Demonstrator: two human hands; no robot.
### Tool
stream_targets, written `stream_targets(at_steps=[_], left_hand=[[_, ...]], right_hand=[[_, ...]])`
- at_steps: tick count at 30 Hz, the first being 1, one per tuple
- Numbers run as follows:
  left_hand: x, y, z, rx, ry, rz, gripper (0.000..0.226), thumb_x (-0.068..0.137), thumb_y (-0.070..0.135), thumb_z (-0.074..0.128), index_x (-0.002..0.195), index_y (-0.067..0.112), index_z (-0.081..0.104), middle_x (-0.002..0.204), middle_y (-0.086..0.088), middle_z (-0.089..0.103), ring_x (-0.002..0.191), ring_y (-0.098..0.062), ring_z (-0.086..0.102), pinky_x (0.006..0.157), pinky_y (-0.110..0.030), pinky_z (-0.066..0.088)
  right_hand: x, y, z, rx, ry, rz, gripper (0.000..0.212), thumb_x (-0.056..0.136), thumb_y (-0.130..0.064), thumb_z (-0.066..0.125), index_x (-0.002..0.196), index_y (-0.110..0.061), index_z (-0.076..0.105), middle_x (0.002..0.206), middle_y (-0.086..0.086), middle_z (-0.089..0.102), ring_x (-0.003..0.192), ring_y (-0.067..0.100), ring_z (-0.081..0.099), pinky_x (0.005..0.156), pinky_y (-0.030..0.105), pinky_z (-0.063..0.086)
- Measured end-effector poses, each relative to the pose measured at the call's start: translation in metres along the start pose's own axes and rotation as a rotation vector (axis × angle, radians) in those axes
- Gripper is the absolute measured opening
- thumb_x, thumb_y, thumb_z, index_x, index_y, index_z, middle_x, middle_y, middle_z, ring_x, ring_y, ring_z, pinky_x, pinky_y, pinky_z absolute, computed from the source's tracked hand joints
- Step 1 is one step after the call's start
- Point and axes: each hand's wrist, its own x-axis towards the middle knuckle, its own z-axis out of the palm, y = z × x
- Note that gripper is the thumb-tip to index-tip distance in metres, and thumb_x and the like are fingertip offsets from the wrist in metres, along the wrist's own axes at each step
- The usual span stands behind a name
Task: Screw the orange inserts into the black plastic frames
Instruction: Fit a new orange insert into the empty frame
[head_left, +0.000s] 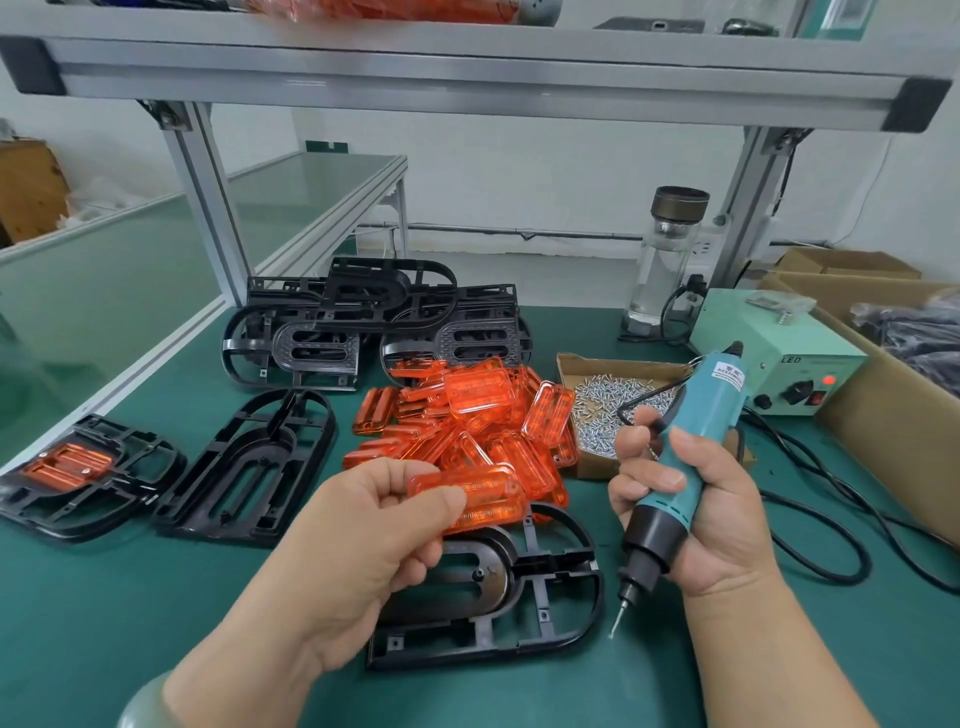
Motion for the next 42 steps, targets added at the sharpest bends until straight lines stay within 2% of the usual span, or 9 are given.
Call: stream_targets(at_steps=[3,6,9,11,18,25,33,38,42], left_hand=[[0.002,0.006,-0.01,0.077,-0.006,0.098,0.037,0.079,-0.014,0.057,0.083,0.018,0.073,0.066,-0.001,0.064,0.058,-0.013,0.05,0.058,-0.026,0.041],[0.008,0.02,-0.026,0.55,0.023,0.332,0.056,0.085,-0.009,0.049,0.085,0.042,0.073,0.073,0.008,0.071,0.062,-0.012,0.059,0.063,-0.017,0.048],[0.018,0.026,-0.029,1.12,-0.127,0.521,0.037,0.088,0.011,0.059,0.099,0.045,0.067,0.082,0.029,0.061,0.079,0.016,0.054,0.07,0.003,0.036],[0.026,0.019,-0.021,1.272,-0.231,0.531,0.024,0.086,0.02,0.063,0.103,0.037,0.066,0.082,0.027,0.061,0.076,0.015,0.053,0.07,0.001,0.036],[0.046,-0.003,-0.003,1.336,-0.399,0.682,0.01,0.083,0.031,0.068,0.093,0.029,0.071,0.074,0.023,0.046,0.075,0.003,0.045,0.07,-0.009,0.035],[0.033,-0.021,-0.01,1.321,-0.295,0.904,0.009,0.073,0.018,0.081,0.075,0.022,0.072,0.074,0.005,0.06,0.068,-0.016,0.06,0.057,-0.029,0.054],[0.019,-0.031,-0.033,1.381,-0.215,0.732,0.023,0.09,0.044,0.054,0.109,0.041,0.066,0.093,0.019,0.046,0.092,-0.005,0.053,0.08,-0.021,0.044],[0.017,-0.036,-0.03,1.299,-0.18,0.667,0.018,0.09,0.034,0.059,0.104,0.035,0.071,0.092,0.014,0.054,0.087,-0.008,0.058,0.078,-0.013,0.038],[0.016,-0.037,-0.028,1.211,-0.228,0.555,0.016,0.089,0.028,0.062,0.101,0.033,0.072,0.089,0.021,0.046,0.085,-0.002,0.055,0.08,-0.008,0.037]], right_hand=[[0.0,0.0,0.0,0.003,0.007,-0.001,0.061,0.04,-0.007,0.093,0.092,-0.011,0.061,0.075,0.004,0.059,0.04,0.003,0.048,0.047,0.022,0.05],[0.0,0.001,0.0,-0.006,0.013,0.0,0.053,0.047,-0.009,0.088,0.092,-0.012,0.06,0.075,0.004,0.06,0.04,0.003,0.048,0.047,0.021,0.05],[0.001,0.001,0.0,-0.009,0.005,0.007,0.062,0.038,-0.008,0.094,0.092,-0.012,0.061,0.075,0.004,0.06,0.04,0.003,0.048,0.047,0.022,0.05],[0.001,0.001,0.0,-0.018,0.0,0.008,0.065,0.037,-0.008,0.094,0.093,-0.012,0.06,0.075,0.004,0.059,0.04,0.003,0.048,0.047,0.021,0.05],[0.001,0.001,0.0,-0.027,-0.002,0.005,0.054,0.048,-0.011,0.089,0.093,-0.012,0.06,0.075,0.003,0.059,0.039,0.003,0.048,0.047,0.021,0.05],[0.002,0.0,-0.001,-0.034,-0.004,0.005,0.066,0.038,-0.009,0.094,0.094,-0.013,0.059,0.076,0.003,0.059,0.04,0.002,0.048,0.049,0.02,0.05],[0.002,0.0,-0.001,-0.034,-0.004,0.002,0.066,0.039,-0.009,0.094,0.094,-0.013,0.059,0.076,0.003,0.06,0.04,0.002,0.049,0.049,0.021,0.05],[0.002,0.002,0.0,-0.029,0.003,-0.002,0.052,0.051,-0.012,0.088,0.094,-0.014,0.059,0.075,0.002,0.06,0.04,0.002,0.049,0.049,0.019,0.049],[0.0,0.003,0.002,-0.066,0.048,-0.026,0.018,0.077,-0.018,0.053,0.095,-0.017,0.055,0.074,-0.002,0.06,0.039,0.001,0.048,0.05,0.016,0.047]])
